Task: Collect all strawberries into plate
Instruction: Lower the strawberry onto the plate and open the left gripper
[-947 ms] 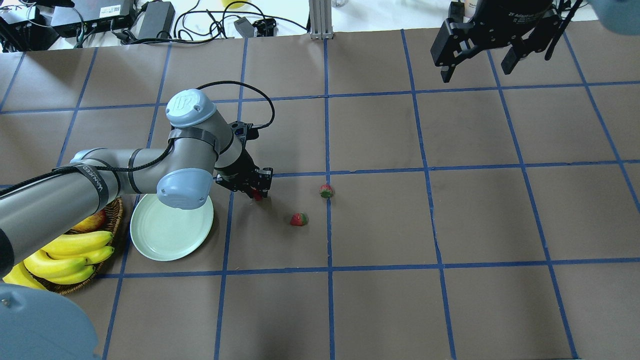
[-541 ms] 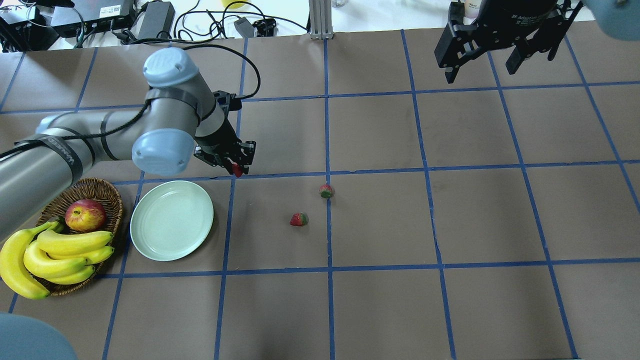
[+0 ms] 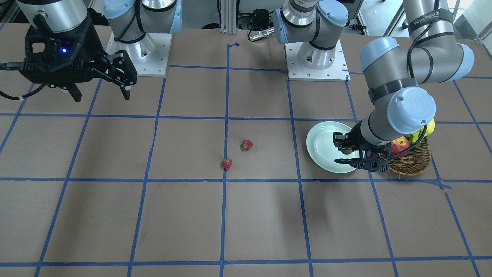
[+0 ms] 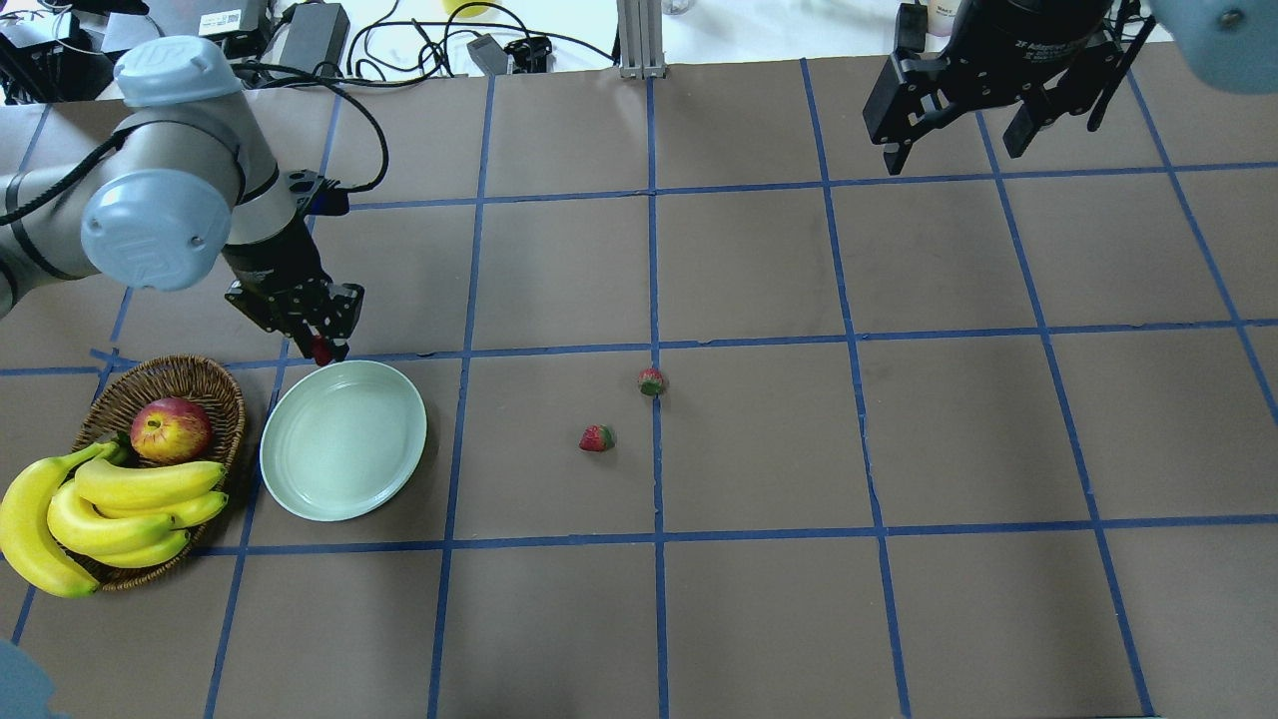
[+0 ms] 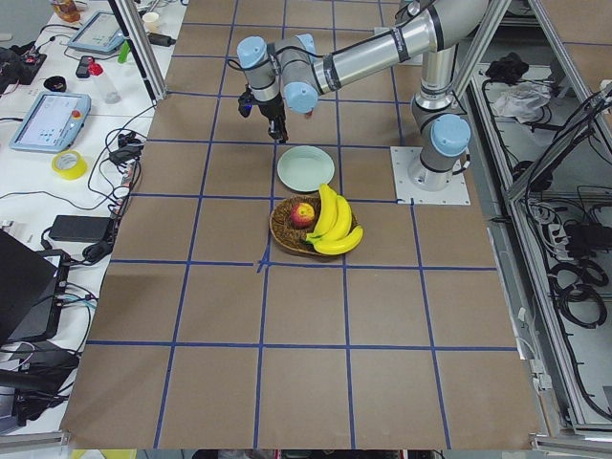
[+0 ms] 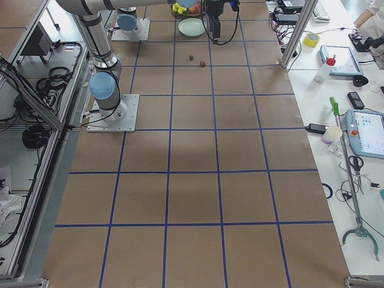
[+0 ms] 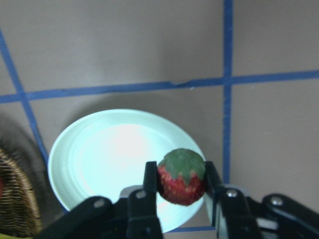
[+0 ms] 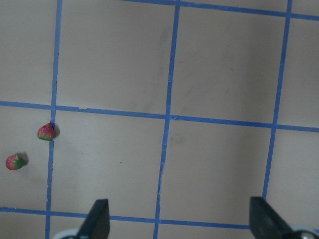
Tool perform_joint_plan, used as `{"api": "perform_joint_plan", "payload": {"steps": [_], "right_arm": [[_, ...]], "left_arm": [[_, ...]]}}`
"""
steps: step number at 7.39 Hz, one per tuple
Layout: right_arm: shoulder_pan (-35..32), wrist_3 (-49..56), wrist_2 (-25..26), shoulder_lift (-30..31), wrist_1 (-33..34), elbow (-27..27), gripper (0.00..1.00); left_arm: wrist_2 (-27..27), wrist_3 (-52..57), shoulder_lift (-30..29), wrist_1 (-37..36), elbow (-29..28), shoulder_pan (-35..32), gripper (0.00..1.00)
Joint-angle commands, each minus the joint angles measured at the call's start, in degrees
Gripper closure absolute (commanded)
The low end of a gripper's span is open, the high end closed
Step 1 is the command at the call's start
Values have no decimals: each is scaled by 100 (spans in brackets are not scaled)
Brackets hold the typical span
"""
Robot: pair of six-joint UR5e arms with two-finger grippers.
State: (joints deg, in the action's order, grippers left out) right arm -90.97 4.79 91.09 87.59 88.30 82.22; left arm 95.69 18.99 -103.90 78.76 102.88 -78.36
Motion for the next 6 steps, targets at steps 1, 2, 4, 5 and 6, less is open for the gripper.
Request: {"api": "perform_joint_plan", "payload": {"steps": [1, 2, 4, 5, 6], "right_arm": [[0, -13, -30, 21, 3, 14, 0], [0, -13, -21, 47, 3, 14, 0], [-9, -4, -30, 83, -6, 14, 0], [-9, -4, -21, 83, 3, 14, 0], [-9, -4, -21, 83, -6, 14, 0]], "left_arm": [[81, 342, -51, -664, 713, 260, 98], [73, 342, -129, -947, 838, 269, 54], [81, 316, -113, -985, 752, 260, 0], [64, 203, -78, -977, 620, 243, 0], [-40, 141, 1, -1003, 454, 51, 0]]}}
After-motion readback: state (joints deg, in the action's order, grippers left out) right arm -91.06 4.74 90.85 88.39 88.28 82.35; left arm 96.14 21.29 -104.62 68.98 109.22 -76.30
